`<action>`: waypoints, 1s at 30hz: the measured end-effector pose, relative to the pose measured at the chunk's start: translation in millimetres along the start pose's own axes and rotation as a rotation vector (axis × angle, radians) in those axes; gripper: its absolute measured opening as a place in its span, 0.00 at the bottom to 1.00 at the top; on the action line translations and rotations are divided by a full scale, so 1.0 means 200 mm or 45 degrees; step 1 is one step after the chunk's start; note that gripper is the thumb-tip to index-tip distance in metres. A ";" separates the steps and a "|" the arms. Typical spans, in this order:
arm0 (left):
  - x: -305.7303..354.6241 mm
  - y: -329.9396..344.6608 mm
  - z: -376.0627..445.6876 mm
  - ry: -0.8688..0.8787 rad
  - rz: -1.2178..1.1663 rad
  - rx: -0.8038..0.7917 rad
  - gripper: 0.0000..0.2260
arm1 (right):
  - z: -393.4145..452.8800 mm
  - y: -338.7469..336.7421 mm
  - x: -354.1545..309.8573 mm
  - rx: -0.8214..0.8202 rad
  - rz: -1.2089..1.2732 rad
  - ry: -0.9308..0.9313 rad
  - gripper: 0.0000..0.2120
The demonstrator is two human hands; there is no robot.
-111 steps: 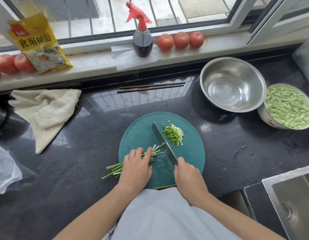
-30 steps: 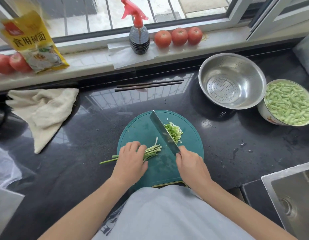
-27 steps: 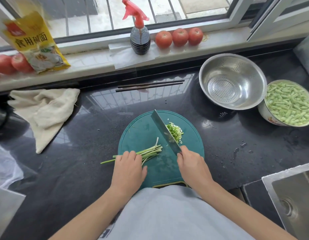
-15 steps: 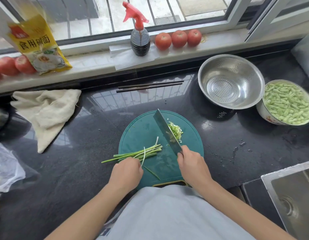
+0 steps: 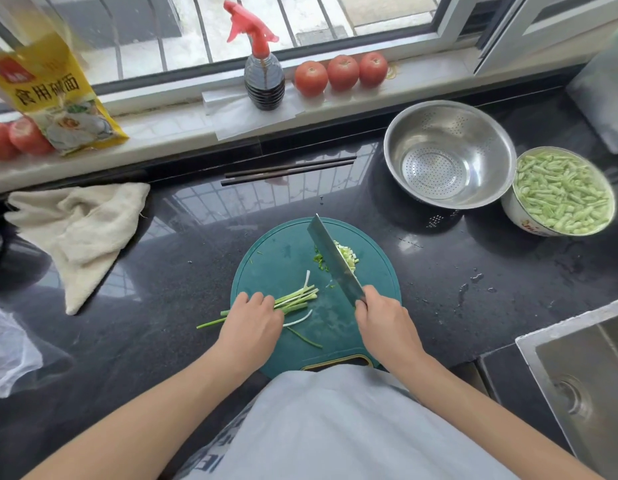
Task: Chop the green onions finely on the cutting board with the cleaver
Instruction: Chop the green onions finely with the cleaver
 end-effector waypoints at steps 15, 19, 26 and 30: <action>-0.06 -0.02 0.43 -0.741 -1.275 0.117 0.06 | 0.03 0.00 -0.01 -0.003 0.020 -0.018 0.10; -0.08 -0.07 0.39 -0.842 -1.825 0.292 0.06 | 0.04 -0.04 0.03 0.025 0.054 0.006 0.09; -0.09 -0.26 0.28 -0.822 -2.610 0.457 0.07 | 0.05 -0.04 0.08 0.005 0.070 0.084 0.10; -0.08 -0.33 0.26 -0.762 -2.524 0.506 0.07 | 0.04 -0.05 0.07 -0.005 0.087 0.092 0.10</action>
Point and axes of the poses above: each hand's wrist, its own z-axis towards the middle knuckle, its own y-axis out of the palm, x = y × z, the point moved 3 cm from there along z, towards the middle knuckle, and after that the axes turned 7 degrees about y, right-handed, at the moved point
